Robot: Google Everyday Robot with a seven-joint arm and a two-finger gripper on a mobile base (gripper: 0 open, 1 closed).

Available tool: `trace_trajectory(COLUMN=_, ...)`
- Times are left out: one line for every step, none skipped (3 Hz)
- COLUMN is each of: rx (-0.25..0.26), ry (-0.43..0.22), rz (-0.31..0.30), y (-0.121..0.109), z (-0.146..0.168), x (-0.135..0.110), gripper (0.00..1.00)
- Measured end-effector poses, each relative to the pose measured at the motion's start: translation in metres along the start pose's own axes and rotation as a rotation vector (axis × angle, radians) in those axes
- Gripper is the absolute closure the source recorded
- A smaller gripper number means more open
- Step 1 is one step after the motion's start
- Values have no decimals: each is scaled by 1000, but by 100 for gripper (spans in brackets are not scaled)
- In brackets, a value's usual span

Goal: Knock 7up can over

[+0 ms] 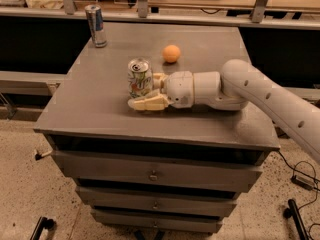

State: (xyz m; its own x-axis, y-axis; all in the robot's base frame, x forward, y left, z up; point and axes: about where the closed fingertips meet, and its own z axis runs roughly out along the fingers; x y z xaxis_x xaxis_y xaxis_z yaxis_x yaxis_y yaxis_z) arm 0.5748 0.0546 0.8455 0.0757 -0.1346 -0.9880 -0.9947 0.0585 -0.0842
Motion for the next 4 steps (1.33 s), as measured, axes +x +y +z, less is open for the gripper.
trace_trajectory(rx=-12, ry=-5, rz=-2, y=1, z=2, x=-3, gripper=77)
trace_trajectory(rx=-5, ry=46, rz=-48, y=-2, z=-6, x=-36, gripper=100)
trace_trajectory(rx=12, ry=136, rz=-74, y=-8, z=-19, x=-64, gripper=100)
trace_trajectory(rx=15, ry=283, rz=-80, y=-10, z=-31, x=-80, gripper=100)
